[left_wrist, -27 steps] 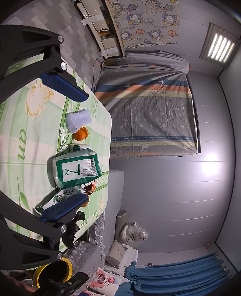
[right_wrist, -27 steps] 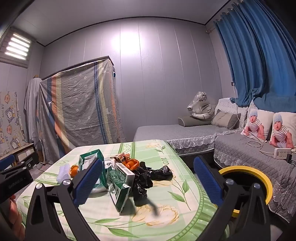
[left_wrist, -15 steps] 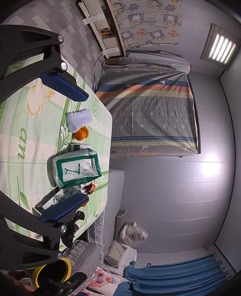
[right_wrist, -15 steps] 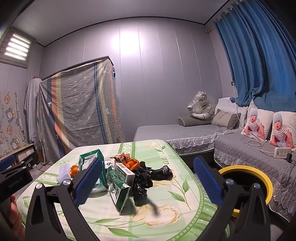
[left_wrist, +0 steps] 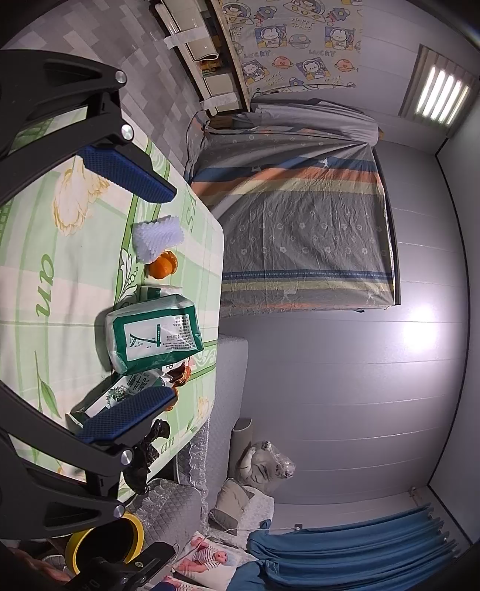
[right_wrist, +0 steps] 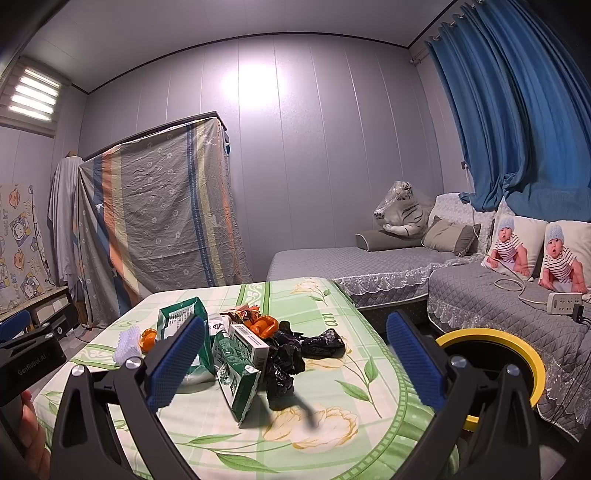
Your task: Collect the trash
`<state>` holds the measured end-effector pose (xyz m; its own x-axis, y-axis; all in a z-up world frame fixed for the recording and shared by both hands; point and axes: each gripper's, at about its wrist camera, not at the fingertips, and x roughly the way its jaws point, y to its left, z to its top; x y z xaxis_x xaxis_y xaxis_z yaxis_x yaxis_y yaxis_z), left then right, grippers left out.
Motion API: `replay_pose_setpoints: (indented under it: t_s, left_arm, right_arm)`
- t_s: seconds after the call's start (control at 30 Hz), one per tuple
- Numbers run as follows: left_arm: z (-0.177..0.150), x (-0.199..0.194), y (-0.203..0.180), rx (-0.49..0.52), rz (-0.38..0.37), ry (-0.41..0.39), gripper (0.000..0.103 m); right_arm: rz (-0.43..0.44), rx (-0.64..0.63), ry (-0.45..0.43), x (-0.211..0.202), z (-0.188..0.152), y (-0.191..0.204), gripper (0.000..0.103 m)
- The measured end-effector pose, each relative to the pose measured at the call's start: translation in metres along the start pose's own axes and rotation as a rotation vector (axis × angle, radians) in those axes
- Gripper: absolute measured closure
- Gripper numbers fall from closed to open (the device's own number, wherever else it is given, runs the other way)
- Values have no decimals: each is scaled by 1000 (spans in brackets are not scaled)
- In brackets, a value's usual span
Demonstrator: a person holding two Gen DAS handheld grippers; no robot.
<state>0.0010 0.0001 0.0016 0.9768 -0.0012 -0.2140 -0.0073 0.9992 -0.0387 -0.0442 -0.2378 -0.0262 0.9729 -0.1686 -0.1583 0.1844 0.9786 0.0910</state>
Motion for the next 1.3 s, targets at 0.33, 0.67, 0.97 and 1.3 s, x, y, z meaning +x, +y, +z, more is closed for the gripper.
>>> replay_pose_setpoints:
  t_s: [0.33,0.67,0.97,1.3]
  left_arm:
    - [0,2,-1,2,-3,4,8]
    - [-3,3,-1,5,-6,5,8]
    - [-4,3,1,6,-3,4,8]
    - [-3,4,-3,10,-6,7,8]
  right_arm:
    - [1,0,1,0,0,0,8]
    - [1,2,1,-1,2,0,8]
    - [1,4,3,1,-2,0,8]
    - [0,6,4,2,-2,-1,8]
